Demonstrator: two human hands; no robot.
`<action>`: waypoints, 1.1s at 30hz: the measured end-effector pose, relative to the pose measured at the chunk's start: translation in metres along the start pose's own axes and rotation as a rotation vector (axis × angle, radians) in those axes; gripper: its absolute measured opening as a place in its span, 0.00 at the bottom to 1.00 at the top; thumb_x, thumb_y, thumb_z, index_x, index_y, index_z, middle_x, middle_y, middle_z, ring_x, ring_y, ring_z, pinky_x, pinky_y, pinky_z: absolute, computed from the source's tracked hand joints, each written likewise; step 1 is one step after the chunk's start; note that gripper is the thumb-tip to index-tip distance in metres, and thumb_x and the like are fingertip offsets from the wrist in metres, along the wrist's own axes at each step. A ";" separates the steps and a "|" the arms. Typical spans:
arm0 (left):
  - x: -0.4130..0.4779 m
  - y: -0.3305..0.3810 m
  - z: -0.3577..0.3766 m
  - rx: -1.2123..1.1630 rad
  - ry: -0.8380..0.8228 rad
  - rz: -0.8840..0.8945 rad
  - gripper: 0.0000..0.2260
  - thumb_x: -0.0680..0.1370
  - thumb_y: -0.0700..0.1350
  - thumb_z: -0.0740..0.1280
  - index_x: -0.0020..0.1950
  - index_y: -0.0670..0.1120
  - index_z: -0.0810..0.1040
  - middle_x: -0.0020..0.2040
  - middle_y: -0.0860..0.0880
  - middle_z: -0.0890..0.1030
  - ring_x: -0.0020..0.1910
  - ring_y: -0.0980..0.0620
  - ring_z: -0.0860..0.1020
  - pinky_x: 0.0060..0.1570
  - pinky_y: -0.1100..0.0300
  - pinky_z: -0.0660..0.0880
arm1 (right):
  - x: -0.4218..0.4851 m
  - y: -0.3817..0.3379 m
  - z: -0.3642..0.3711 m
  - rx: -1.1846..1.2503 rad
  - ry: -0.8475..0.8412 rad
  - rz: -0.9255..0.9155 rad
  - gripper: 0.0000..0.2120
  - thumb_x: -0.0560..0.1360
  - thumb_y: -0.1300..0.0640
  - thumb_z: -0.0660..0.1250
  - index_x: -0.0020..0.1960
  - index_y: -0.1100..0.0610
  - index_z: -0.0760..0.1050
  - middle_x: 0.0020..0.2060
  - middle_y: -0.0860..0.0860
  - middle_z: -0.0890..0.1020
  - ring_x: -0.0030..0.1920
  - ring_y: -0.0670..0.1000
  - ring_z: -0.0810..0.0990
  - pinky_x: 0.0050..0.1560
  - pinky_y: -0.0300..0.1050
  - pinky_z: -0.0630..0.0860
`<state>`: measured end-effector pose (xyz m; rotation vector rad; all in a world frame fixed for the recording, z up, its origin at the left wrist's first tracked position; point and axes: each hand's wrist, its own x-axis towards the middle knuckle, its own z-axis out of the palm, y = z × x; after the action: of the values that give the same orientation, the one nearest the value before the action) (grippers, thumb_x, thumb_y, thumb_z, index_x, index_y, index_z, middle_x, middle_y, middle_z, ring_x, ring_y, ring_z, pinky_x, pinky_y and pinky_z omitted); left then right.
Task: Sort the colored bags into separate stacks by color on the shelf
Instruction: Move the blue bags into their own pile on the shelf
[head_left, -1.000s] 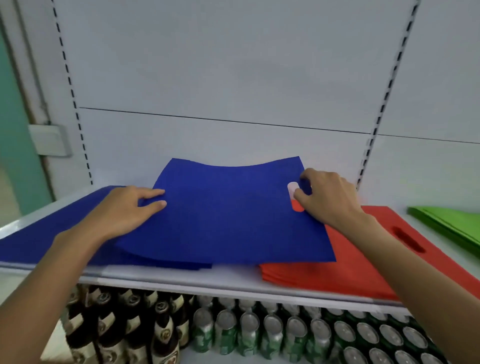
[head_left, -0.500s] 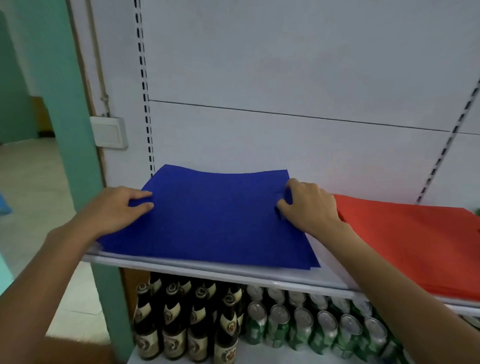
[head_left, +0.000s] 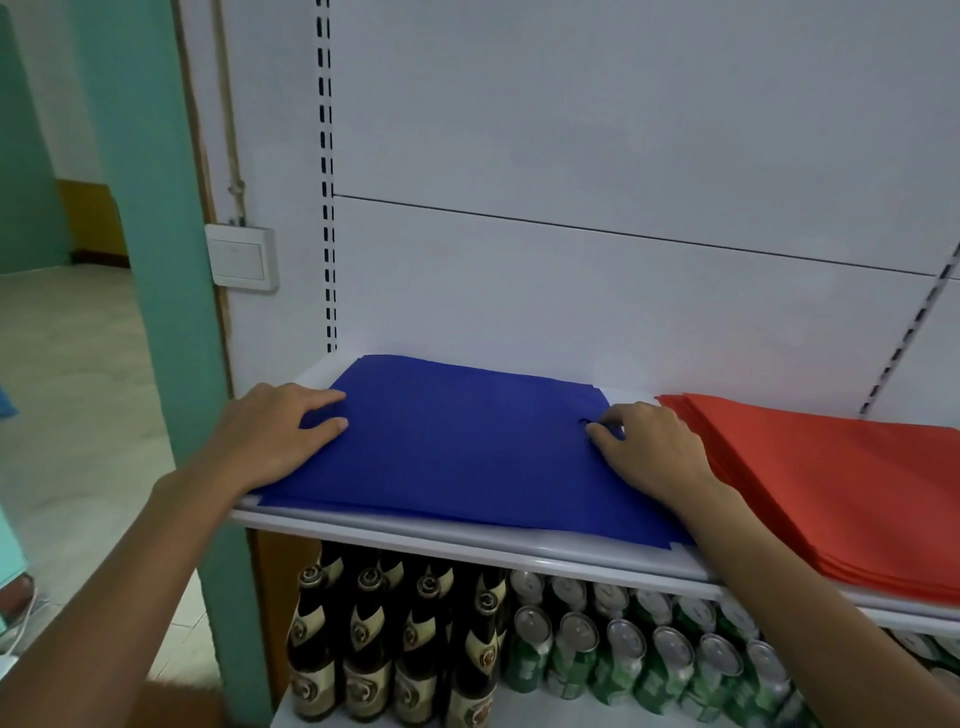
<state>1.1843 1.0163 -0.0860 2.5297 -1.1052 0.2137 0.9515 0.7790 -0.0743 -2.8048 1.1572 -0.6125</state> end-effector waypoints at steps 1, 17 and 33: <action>0.001 0.000 -0.001 0.021 -0.019 -0.003 0.20 0.78 0.57 0.58 0.70 0.57 0.67 0.67 0.50 0.73 0.65 0.47 0.70 0.61 0.52 0.68 | 0.000 0.000 0.001 0.018 0.001 0.005 0.18 0.79 0.48 0.58 0.51 0.60 0.79 0.49 0.55 0.81 0.49 0.55 0.78 0.46 0.48 0.76; -0.037 0.245 0.019 -0.163 0.068 0.372 0.19 0.79 0.57 0.57 0.68 0.53 0.71 0.67 0.53 0.72 0.66 0.53 0.69 0.64 0.53 0.67 | -0.047 0.172 -0.099 0.249 0.404 0.028 0.10 0.74 0.59 0.66 0.54 0.56 0.79 0.50 0.51 0.82 0.47 0.50 0.80 0.53 0.45 0.74; -0.086 0.596 0.100 -0.131 0.050 0.482 0.19 0.77 0.58 0.59 0.66 0.53 0.73 0.65 0.52 0.75 0.64 0.52 0.72 0.62 0.57 0.69 | -0.118 0.520 -0.216 0.117 0.363 0.116 0.11 0.74 0.58 0.67 0.56 0.55 0.79 0.50 0.50 0.82 0.47 0.50 0.80 0.51 0.47 0.75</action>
<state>0.6879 0.6639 -0.0391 2.0981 -1.6357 0.3153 0.4476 0.5084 -0.0147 -2.5742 1.2770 -1.1715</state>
